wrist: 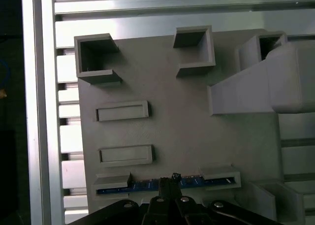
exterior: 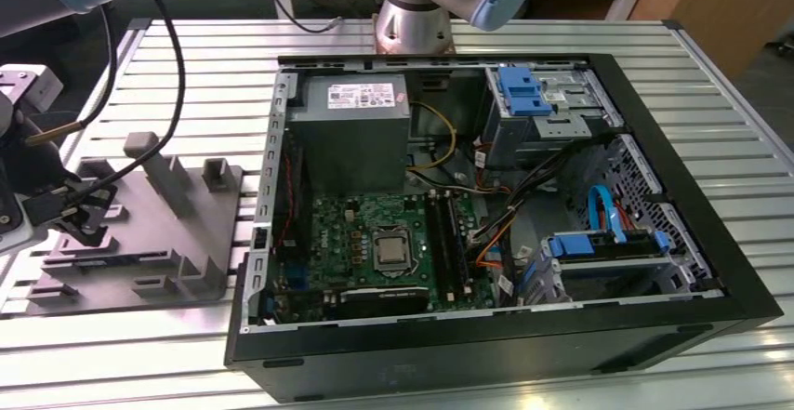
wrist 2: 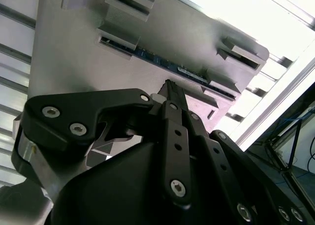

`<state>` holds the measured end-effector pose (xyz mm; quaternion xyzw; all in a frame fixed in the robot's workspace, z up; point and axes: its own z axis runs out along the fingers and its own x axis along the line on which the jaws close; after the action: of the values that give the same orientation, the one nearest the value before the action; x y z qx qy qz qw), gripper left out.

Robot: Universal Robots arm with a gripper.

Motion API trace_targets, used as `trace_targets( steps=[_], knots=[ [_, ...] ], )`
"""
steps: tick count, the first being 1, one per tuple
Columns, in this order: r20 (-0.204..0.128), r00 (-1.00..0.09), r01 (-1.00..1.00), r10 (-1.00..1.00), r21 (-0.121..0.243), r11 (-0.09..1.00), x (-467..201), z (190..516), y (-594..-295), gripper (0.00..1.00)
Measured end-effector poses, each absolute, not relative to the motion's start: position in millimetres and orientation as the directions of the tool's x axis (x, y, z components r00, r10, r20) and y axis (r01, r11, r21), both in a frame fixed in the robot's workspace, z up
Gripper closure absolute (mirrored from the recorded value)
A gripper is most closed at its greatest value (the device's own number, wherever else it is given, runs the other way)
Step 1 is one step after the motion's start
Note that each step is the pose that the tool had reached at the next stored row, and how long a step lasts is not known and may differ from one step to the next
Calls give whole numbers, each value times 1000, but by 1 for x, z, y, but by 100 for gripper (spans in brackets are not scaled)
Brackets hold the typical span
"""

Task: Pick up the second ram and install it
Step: 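Pick up the second ram and move it above second insertion slot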

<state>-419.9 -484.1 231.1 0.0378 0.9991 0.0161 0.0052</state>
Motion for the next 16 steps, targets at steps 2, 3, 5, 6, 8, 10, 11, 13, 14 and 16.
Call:
trace_targets(
  steps=[2,3,5,6,8,10,11,13,14,16],
  knots=[
    [-9,-997,71,71,33,997,-420,231,-484,90],
    [-9,-998,67,68,33,997,-420,231,-484,90],
    [-9,-998,58,59,32,998,-420,231,-484,90],
    [-9,-999,53,53,32,998,-420,231,-484,90],
    [-9,-999,43,43,33,999,-420,231,-484,90],
    [-9,-999,34,35,33,999,-420,231,-484,90],
    [-9,-999,30,31,33,999,-420,231,-484,90],
    [-9,-1000,22,22,33,999,-420,231,-484,90],
    [-9,-1000,17,17,33,999,-420,231,-484,90],
    [-9,-1000,8,8,32,999,-420,231,-484,90]
  ],
)
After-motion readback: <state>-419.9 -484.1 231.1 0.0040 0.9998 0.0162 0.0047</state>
